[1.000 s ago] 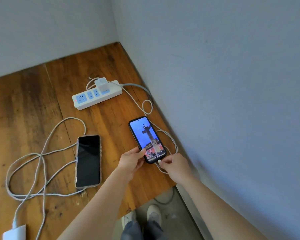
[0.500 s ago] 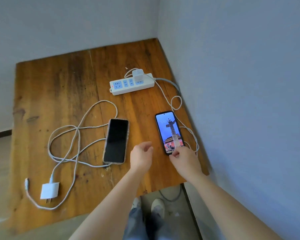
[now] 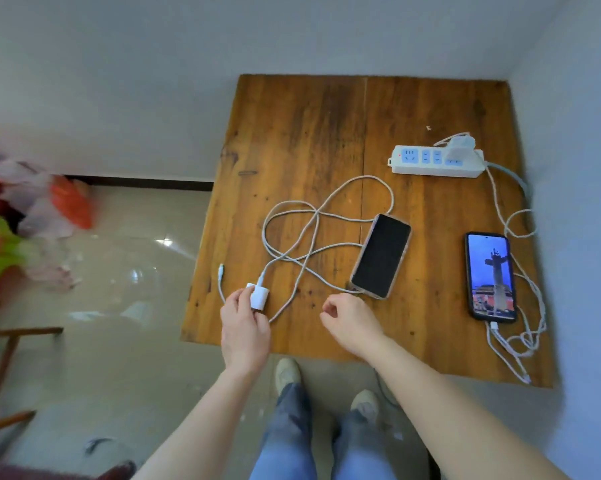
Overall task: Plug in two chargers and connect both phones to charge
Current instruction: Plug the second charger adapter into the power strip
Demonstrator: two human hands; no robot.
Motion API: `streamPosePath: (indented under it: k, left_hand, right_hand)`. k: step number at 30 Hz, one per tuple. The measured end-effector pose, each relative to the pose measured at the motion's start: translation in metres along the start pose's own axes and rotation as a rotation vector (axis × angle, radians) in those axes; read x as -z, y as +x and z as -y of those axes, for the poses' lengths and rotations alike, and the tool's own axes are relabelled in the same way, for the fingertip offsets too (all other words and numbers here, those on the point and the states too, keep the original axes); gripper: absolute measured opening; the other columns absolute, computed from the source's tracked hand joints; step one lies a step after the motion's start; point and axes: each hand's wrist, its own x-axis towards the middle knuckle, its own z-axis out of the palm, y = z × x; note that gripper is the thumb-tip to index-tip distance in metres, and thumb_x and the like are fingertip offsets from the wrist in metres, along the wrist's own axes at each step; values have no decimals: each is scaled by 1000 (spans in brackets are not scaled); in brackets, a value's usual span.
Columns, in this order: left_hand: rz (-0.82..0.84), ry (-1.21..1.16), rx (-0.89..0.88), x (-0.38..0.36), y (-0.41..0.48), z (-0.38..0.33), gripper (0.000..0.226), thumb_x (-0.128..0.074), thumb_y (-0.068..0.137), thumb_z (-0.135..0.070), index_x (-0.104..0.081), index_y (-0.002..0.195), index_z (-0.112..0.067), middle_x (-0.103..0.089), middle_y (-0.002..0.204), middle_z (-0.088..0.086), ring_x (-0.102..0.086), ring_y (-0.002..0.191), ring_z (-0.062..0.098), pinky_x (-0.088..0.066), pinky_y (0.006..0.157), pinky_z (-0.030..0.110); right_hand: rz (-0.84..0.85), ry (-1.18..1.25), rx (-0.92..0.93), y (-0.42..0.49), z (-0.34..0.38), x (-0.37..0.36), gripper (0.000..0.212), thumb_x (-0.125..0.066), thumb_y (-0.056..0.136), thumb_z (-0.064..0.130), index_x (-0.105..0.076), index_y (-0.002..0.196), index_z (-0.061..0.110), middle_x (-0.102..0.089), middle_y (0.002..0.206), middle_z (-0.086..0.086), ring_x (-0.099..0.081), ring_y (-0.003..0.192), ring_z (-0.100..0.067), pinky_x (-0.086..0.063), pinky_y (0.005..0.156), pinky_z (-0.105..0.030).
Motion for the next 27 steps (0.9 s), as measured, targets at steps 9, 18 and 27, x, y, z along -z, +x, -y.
streamPosePath:
  k: [9,18,27]
  left_hand:
    - [326,219,-134,32,45,71,58,-41,95,-15,-24,150,-16,-18,159,0,-14,146,18,-21,113,31]
    - [414,449,-165,37,53,58,62,-38,92,-20,-19,151,-16,-14,160,5,-14,146,25,-31,110,34]
    - [731,752,15,41,79,-9,51,-48,96,-28,-37,141,-8,-37,148,19,-54,120,26,-49,83,29]
  right_hand:
    - [-108,-447,371,51,84,-73,69,-66,81,4,-36,138,28,-36,143,-10,-35,127,-28,-38,100,-42]
    - [-64,-587,457,72,94,-61,49,-62,85,17,-43,129,26,-55,122,-4,-43,118,-25,-31,99,-41]
    - [-73,503,-46,74,100,41,49,-57,87,48,-46,127,23,-58,108,2,-58,88,-12,-52,67,-27]
